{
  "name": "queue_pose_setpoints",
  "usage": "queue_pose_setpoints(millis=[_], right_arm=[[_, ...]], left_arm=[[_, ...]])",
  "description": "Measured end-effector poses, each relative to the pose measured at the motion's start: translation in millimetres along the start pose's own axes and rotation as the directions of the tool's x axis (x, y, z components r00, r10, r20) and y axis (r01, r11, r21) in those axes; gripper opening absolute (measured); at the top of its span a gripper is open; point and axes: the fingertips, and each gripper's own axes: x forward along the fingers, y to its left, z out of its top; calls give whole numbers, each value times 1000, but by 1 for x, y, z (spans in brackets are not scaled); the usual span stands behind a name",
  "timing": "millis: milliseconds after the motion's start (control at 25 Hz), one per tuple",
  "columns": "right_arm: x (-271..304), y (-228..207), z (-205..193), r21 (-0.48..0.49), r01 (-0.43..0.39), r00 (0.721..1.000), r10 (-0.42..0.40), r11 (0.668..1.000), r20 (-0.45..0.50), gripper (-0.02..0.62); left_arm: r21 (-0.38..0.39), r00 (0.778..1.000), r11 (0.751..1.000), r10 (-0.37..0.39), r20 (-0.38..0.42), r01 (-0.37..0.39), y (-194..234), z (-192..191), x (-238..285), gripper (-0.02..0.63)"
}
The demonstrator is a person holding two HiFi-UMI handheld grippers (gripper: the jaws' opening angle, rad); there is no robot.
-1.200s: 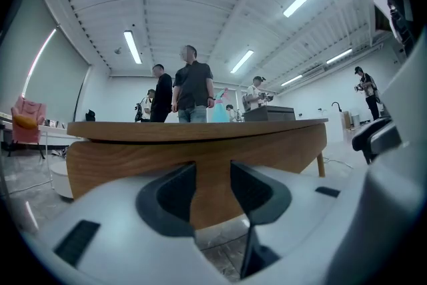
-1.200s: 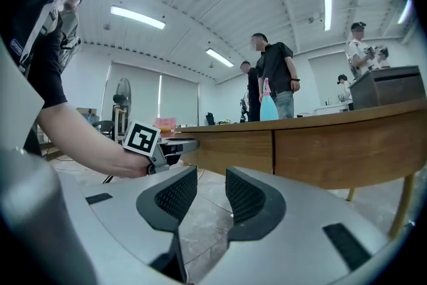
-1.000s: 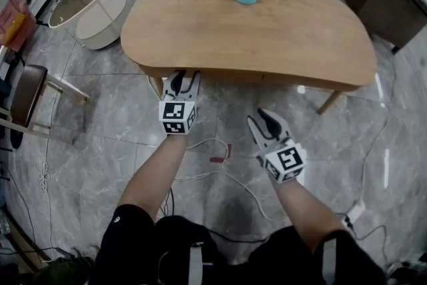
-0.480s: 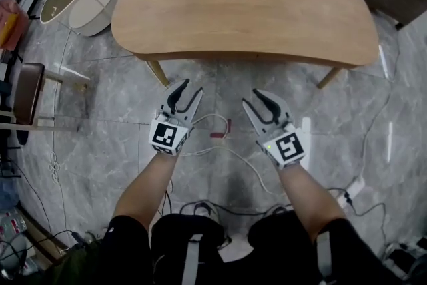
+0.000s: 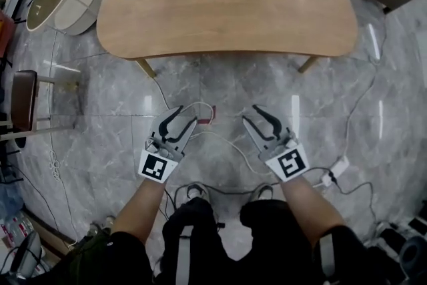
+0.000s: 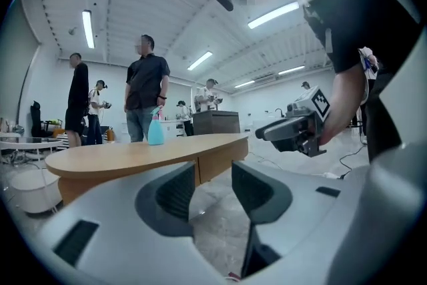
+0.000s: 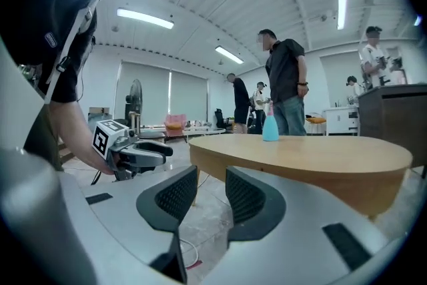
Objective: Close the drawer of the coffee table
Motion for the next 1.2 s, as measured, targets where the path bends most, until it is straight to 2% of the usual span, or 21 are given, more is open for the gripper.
queue_pose_setpoints(millis=[80,200,320,600,760,920,1040,1080,1200], right_arm=[[-29,-9,-4,33,33,999,-32,999,-10,112],[-75,-11,-7,69,41,998,-38,997,-44,112],[-108,-10,12,123,38,999,-34,992,-40,112],[-165,17,77,180,29,1000,-31,983,7,112],[-201,27,101,188,47,999,-50,981,13,112],[-236,30,115,178,82,997,-83,981,-3,112],[-261,28,129,125,94,996,-93,988,-16,112],[-268,29,136,114,99,995,-97,989,-21,112],[-279,31,171,163,145,989,-146,976,-5,112]], left_arm=[[-16,999,1000,24,-28,-24,-5,-1,-4,155],[-27,996,997,75,-52,-77,-20,9,-13,155],[-36,994,995,92,-58,-94,-47,35,-14,155],[-86,996,996,-3,-88,-4,-129,108,-19,155],[-115,996,993,-22,-89,12,-165,151,-30,155],[-33,974,995,-94,-207,90,-193,168,-53,155],[-99,989,993,-77,-130,65,-208,202,-58,155],[-100,989,992,-88,-121,76,-212,211,-61,155],[-95,983,985,-155,-95,146,-223,239,-67,155]])
